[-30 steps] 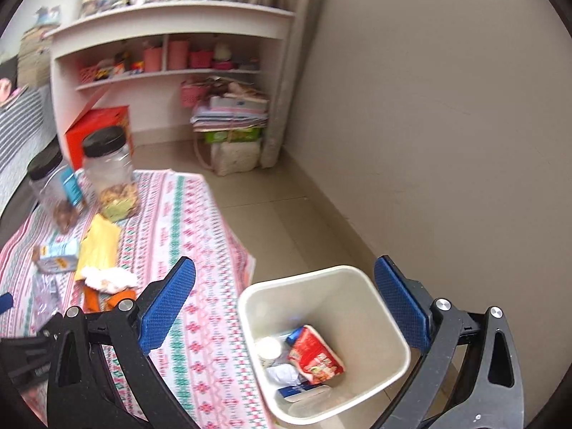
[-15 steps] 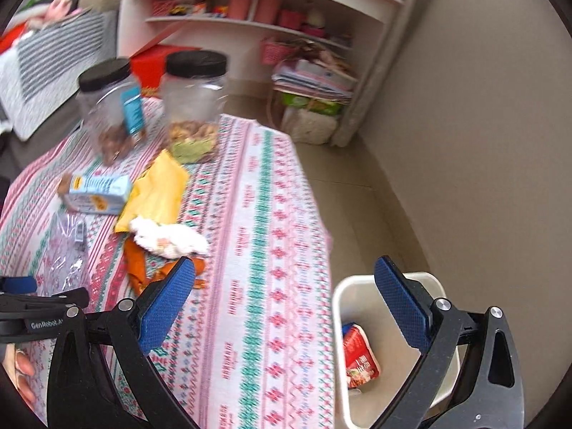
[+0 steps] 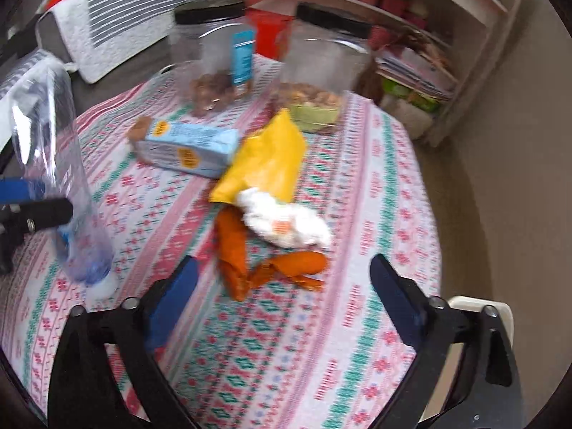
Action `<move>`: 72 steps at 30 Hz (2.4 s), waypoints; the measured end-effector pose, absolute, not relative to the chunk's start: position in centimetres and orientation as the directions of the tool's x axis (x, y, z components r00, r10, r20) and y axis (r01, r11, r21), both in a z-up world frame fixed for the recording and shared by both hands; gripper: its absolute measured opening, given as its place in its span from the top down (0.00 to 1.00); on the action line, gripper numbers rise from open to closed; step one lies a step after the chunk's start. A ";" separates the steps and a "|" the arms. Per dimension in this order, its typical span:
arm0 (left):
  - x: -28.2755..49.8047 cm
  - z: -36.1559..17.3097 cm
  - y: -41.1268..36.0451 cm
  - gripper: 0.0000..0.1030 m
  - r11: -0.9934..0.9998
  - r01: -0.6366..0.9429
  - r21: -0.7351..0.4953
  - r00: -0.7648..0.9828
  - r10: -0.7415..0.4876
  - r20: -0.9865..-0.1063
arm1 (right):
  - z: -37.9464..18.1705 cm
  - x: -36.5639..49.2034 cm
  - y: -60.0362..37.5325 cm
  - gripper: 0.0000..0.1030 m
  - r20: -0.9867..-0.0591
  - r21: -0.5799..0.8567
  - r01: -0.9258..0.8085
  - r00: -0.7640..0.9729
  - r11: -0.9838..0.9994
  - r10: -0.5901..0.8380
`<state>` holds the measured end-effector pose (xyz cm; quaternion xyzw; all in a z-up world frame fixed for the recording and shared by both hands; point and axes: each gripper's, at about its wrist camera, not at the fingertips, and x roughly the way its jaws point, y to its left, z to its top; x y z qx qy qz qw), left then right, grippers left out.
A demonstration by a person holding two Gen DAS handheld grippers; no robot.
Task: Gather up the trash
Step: 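Grasp the clear plastic bottle with the left tool while the right tool grasps an orange peel, then carry the bottle and orange peel over the white bin and open both tools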
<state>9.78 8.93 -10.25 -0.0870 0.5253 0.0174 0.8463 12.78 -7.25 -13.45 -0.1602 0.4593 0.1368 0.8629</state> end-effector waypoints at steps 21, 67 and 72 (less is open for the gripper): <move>8.4 -7.1 12.5 0.41 0.980 -0.150 -0.129 0.544 -0.027 -0.839 | -13.2 13.2 -6.1 0.82 -0.849 0.215 -0.319 0.406 0.923 0.339; 7.4 -6.5 -0.8 0.41 0.995 0.074 -0.072 0.605 -0.102 -0.790 | -5.6 6.9 -31.2 0.78 -0.750 0.036 0.215 0.652 0.976 -0.115; 7.0 -6.3 -3.6 0.41 0.988 0.130 -0.079 0.607 -0.142 -0.782 | -5.2 5.6 -34.5 0.32 -0.730 0.008 0.336 0.645 0.942 -0.224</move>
